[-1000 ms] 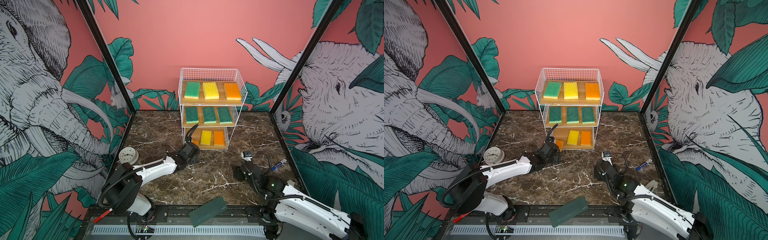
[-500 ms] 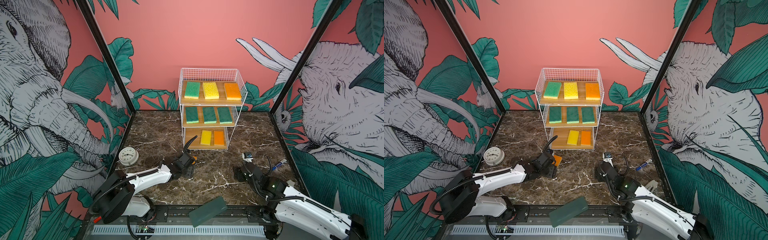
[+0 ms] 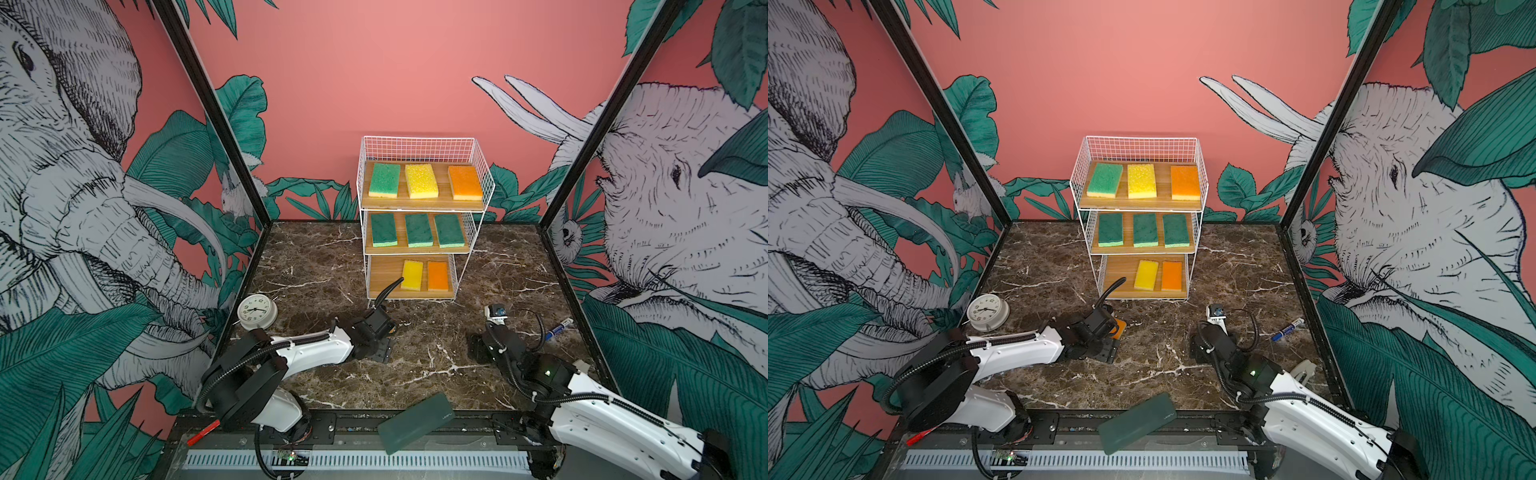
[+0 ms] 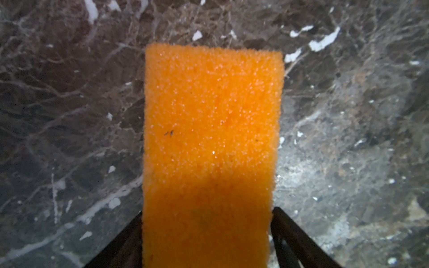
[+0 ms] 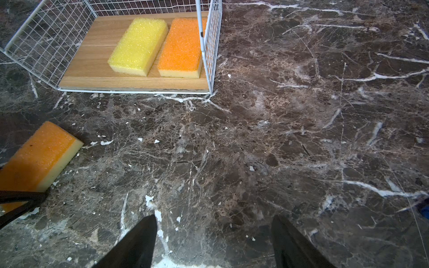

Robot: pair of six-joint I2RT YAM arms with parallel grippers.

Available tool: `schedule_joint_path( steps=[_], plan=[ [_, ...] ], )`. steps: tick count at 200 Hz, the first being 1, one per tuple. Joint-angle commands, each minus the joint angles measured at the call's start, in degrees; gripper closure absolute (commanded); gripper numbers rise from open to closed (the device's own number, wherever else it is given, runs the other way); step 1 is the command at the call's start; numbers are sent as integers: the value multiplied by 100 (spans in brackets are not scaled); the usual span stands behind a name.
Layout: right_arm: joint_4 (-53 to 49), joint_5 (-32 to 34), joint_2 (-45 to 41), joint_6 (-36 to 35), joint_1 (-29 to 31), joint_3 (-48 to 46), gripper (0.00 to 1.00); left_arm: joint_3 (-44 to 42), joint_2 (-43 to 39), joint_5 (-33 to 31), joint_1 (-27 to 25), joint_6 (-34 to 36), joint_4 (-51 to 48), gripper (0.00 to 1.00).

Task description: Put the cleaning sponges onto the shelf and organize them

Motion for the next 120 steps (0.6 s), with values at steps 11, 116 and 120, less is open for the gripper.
schedule_joint_path(
  steps=[11,116,120],
  plan=[
    [-85,93,-15,41,27,-19,19,-236,-154,-137,-160,-105,-324,15],
    [-582,179,-561,262,27,-137,19,-721,69,-556,-402,-316,228,21],
    [-613,189,-601,277,36,-151,19,-746,47,-557,-409,-350,216,21]
  ],
)
